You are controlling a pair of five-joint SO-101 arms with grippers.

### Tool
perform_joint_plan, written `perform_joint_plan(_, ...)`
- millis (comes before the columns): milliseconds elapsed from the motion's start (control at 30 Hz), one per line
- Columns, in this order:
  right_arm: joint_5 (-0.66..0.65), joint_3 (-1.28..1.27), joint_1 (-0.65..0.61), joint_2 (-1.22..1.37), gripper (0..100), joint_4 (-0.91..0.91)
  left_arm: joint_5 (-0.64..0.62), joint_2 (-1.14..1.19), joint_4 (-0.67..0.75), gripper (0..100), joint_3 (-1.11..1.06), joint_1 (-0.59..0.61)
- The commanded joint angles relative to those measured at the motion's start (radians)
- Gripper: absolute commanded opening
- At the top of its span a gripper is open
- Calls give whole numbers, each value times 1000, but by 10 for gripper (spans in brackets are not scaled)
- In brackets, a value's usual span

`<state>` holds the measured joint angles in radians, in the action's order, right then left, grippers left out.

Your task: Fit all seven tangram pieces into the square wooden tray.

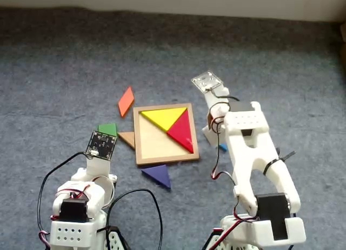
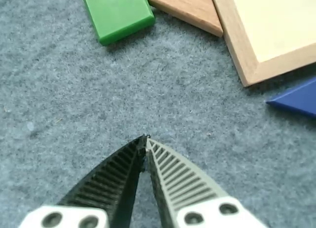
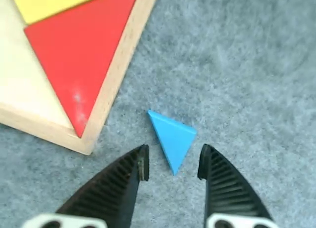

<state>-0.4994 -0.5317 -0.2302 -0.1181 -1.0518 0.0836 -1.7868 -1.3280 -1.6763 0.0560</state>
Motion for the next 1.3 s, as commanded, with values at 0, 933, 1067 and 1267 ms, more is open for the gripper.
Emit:
perform_joint_plan(0, 0, 25, -15, 47, 166, 1, -8, -28, -8, 5, -19, 4)
perform_joint_plan(933, -6, 248, 15, 311, 101, -62, -8, -28, -8, 5, -19, 4)
perform_joint_plan(1067, -6, 249, 27, 294, 12, -71, -8, -28, -8, 5, -19, 4)
perform_joint_plan(1267, -8, 243, 19, 166, 7, -105, -8, -28, -8, 5, -19, 4)
